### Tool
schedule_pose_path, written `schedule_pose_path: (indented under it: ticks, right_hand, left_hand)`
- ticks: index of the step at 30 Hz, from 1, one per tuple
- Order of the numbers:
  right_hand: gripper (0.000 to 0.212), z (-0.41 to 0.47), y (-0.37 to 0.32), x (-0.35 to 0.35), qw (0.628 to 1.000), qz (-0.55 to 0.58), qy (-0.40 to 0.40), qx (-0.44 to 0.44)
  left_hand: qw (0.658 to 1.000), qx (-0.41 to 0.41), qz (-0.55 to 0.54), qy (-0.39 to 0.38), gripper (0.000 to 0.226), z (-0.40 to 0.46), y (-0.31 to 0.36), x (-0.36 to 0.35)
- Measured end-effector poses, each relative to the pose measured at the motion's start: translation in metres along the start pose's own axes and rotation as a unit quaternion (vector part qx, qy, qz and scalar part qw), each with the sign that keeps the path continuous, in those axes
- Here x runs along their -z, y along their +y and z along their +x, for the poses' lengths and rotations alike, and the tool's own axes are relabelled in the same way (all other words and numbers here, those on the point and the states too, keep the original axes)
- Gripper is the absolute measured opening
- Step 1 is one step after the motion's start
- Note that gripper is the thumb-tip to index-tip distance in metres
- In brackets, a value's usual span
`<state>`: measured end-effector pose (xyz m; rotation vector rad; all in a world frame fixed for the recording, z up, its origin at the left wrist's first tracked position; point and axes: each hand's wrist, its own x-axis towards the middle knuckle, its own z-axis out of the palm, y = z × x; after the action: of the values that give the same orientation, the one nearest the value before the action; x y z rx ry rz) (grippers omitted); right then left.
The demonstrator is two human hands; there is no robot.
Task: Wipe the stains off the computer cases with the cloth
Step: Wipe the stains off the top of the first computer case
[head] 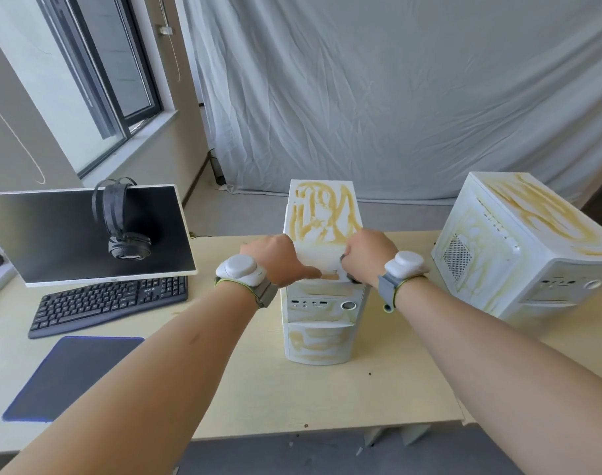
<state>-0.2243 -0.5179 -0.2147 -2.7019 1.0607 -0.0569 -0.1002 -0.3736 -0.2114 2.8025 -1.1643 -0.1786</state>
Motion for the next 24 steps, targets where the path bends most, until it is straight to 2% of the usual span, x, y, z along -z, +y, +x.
schedule_pose_path:
  ticks: [3,7,11,16,20,24]
  right_hand:
    - [0.026,0.006,0.006,0.012,0.999,0.007,-0.001,-0.044]
    - [0.015,0.001,0.005,0.000,1.000,0.000,0.010,-0.003]
    - [0.021,0.006,0.023,0.004,1.000,0.026,-0.007,0.010]
    - [0.028,0.007,0.027,0.005,0.999,0.019,0.017,0.021]
    - [0.025,0.009,0.030,0.008,0.999,0.025,-0.013,0.029]
    - [0.028,0.014,0.027,0.011,0.999,0.030,0.008,0.029]
  left_hand:
    - [1.000,-0.008,0.028,0.009,0.071,0.001,0.010,-0.004]
    - [0.999,0.002,0.040,-0.007,0.069,0.004,0.014,-0.002]
    - [0.997,0.005,0.080,-0.002,0.072,0.005,0.019,-0.003]
    - [0.998,0.038,0.033,-0.034,0.092,0.012,0.011,-0.004]
    - [0.997,0.027,0.028,-0.062,0.089,0.013,0.003,-0.008]
    - [0.998,0.020,0.034,-0.052,0.088,0.015,0.005,-0.004]
